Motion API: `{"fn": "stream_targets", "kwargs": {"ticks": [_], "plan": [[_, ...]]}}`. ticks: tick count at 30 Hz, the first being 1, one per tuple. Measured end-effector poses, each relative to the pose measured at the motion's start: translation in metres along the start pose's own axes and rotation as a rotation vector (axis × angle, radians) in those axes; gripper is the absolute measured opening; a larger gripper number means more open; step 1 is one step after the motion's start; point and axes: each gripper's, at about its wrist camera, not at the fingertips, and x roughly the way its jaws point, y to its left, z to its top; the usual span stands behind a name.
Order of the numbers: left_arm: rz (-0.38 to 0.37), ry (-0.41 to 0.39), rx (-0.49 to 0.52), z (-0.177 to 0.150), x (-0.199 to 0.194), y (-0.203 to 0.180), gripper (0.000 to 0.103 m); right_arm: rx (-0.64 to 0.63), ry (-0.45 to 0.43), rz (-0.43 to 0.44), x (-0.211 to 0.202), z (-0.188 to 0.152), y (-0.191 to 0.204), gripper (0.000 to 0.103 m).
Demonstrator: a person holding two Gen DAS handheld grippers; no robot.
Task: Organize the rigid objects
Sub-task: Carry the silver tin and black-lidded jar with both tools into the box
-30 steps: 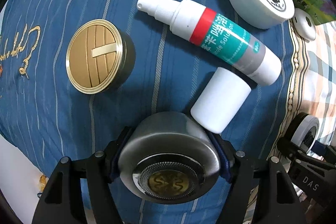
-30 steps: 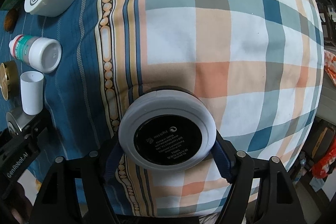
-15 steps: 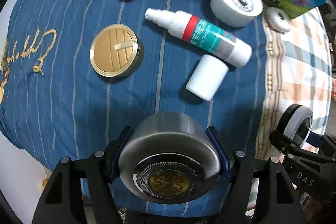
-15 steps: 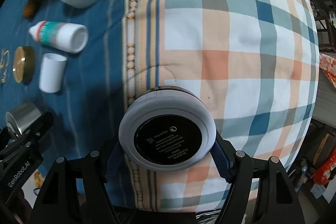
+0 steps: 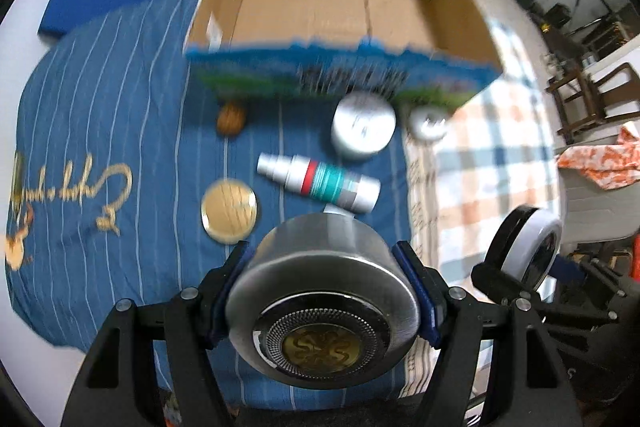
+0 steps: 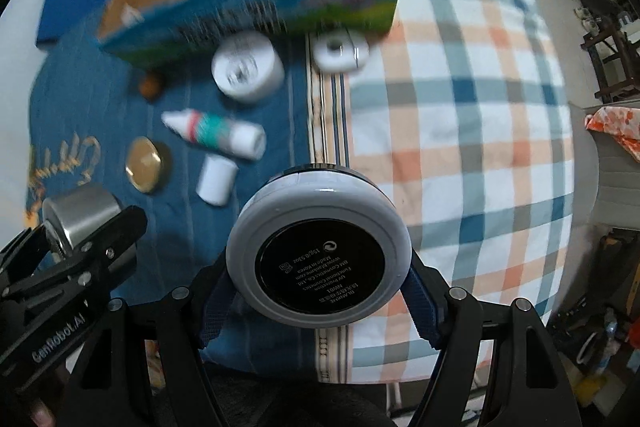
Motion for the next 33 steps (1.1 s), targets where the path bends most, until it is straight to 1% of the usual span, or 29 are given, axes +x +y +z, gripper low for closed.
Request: {"fn": "stream_targets", "kwargs": {"ticks": [2,5,7,9,12,16,20,23,27,33], "plan": [[-0.026,-0.031,0.011,0.013,-0.014,0.008,0.069,0.025,-0.031,0.015,-0.018,0.006,-0.002,0.076],[-0.051,-0.060,0.040,0.038,-0.022,0.014,0.069,0.049,-0.086,0.028,-0.043,0.021,0.004,0.076],[-0.053,-0.074,0.056,0.054,-0.025,0.016,0.069,0.064,-0.122,0.040,-0.056,0.034,0.006,0.076],[-0.061,-0.087,0.062,0.077,-0.031,0.018,0.069,0.067,-0.149,0.045,-0.065,0.048,0.008,0.076],[-0.078,-0.094,0.054,0.113,-0.036,0.021,0.069,0.059,-0.185,0.041,-0.080,0.079,0.010,0.076],[-0.058,-0.115,0.053,0.162,-0.035,0.024,0.069,0.034,-0.209,0.024,-0.087,0.130,0.015,0.076],[-0.048,-0.108,0.045,0.213,-0.022,0.026,0.069,0.013,-0.209,0.013,-0.080,0.185,0.019,0.076],[-0.042,-0.090,0.036,0.244,-0.004,0.026,0.069,0.003,-0.193,0.015,-0.065,0.224,0.019,0.076],[-0.060,-0.034,0.011,0.279,0.027,0.024,0.069,-0.014,-0.163,0.008,-0.038,0.267,0.019,0.076],[-0.102,0.064,-0.032,0.322,0.081,0.020,0.069,-0.035,-0.094,0.000,0.015,0.311,0.012,0.077]]}}
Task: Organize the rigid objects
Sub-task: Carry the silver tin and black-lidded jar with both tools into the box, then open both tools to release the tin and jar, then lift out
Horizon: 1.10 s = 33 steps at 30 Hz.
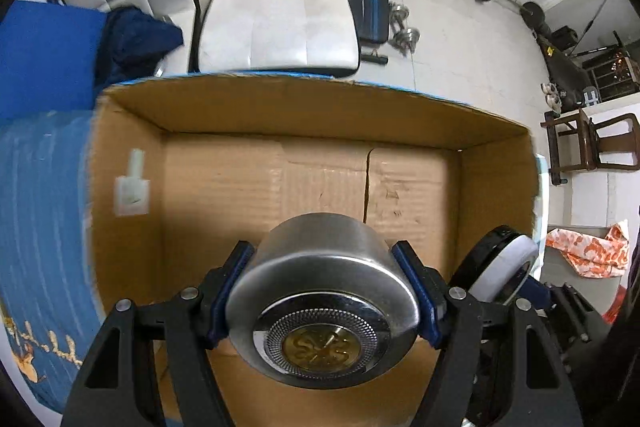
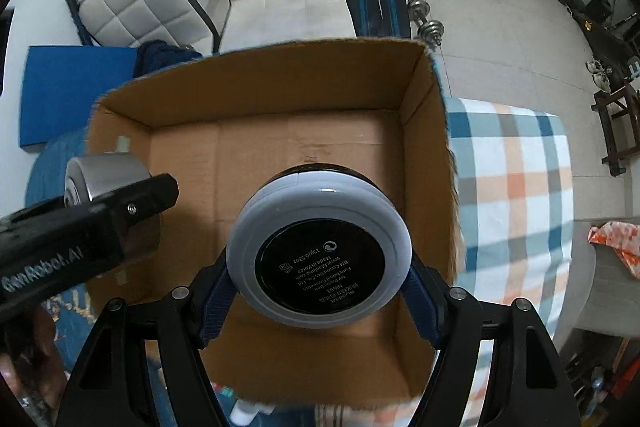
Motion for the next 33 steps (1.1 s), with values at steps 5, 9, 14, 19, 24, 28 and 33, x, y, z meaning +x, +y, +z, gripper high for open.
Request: {"fn": "stream_targets", "kwargs": {"ticks": [5,9,14,19,24,28,33], "plan": [[-0.028,0.099,-0.032,0.023,0.043,-0.002,0.069,-0.016,0.048,-0.002,0.039,0.019,-0.005,0.077],[-0.047,0.150,-0.048,0.035,0.065,-0.005,0.069,-0.063,0.064,-0.029,0.060,0.029,0.000,0.077],[-0.054,0.182,-0.057,0.042,0.079,-0.007,0.069,-0.115,0.058,-0.078,0.066,0.043,0.007,0.077],[-0.035,0.188,-0.036,0.042,0.082,-0.008,0.069,-0.125,0.066,-0.045,0.063,0.048,0.007,0.077],[-0.042,0.193,-0.057,0.041,0.081,0.002,0.069,-0.148,0.070,-0.024,0.065,0.041,0.008,0.077],[-0.035,0.211,-0.064,0.044,0.087,0.005,0.071,-0.162,0.104,-0.027,0.078,0.041,0.013,0.077],[-0.048,0.224,-0.089,0.047,0.091,0.010,0.072,-0.156,0.137,0.004,0.095,0.040,0.013,0.077]]}}
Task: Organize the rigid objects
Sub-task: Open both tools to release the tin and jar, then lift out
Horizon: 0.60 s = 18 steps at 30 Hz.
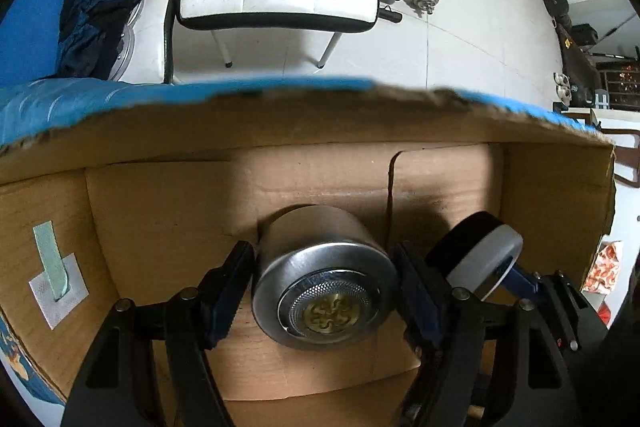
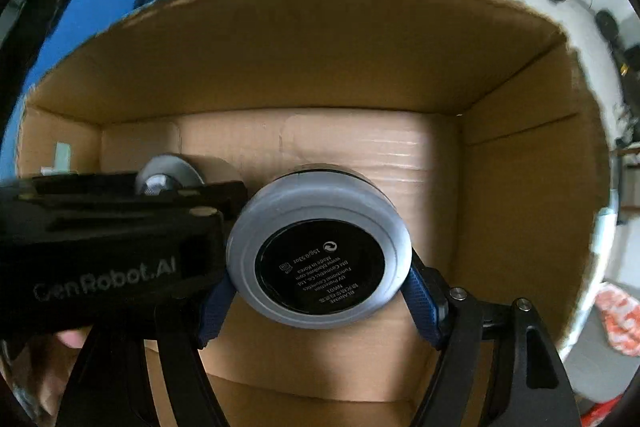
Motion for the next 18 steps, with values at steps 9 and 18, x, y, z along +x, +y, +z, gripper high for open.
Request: {"fn": "stream_targets", "kwargs": {"ticks": [9,18], "plan": [[0.005,-0.003,-0.036,-0.001,-0.010,0.004,0.078,0.042,0.042,0.017,0.009,-0.004,-0.022,0.080],[0.081,-0.091,-0.013,-0.025,-0.039,0.002,0.099,0.038,0.038,0.019,-0.015,-0.037,-0.022,0.093]]}}
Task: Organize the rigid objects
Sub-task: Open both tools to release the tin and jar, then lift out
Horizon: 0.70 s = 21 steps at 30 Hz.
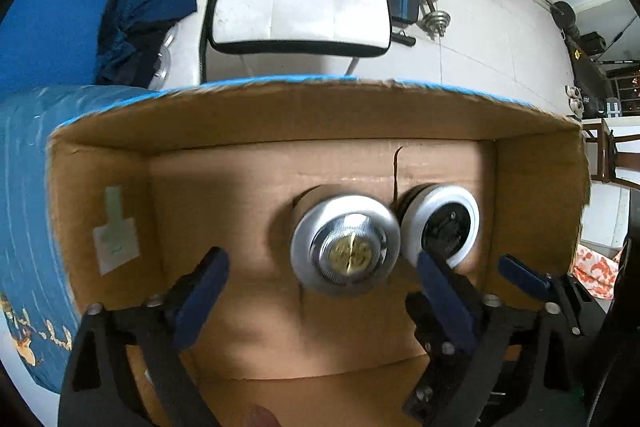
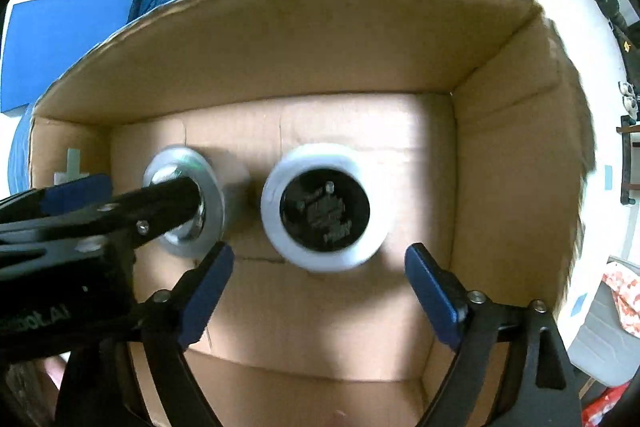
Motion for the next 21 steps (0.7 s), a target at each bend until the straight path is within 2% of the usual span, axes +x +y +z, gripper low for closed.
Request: {"fn": "stream_targets", "kwargs": {"ticks": [3,7,11,14,17,18,21], "plan": [[0.020,-0.043,0.006,-0.015,-0.012,0.003,0.099,0.005,-0.013,0.005,-0.015,-0.017,0.003,0.103],[0.043,-0.103,0.012,-0.039,-0.031,0.007,0.100,0.014,-0.045,0.000,-0.032,-0.049,0.004,0.103],[0.048,-0.169,0.017,-0.067,-0.052,0.009,0.100,0.039,-0.146,-0.045,-0.061,-0.082,0.007,0.103],[0.059,-0.206,0.032,-0.090,-0.068,0.008,0.100,0.050,-0.183,-0.042,-0.076,-0.084,0.015,0.103],[0.082,-0.266,0.057,-0.117,-0.088,0.009,0.100,0.043,-0.239,-0.057,-0.102,-0.112,0.022,0.103],[0.085,-0.283,0.062,-0.125,-0.094,0.009,0.100,0.039,-0.254,-0.062,-0.106,-0.105,0.028,0.103],[0.090,-0.332,0.072,-0.145,-0.111,0.011,0.100,0.026,-0.287,-0.071,-0.122,-0.123,0.044,0.103]]}}
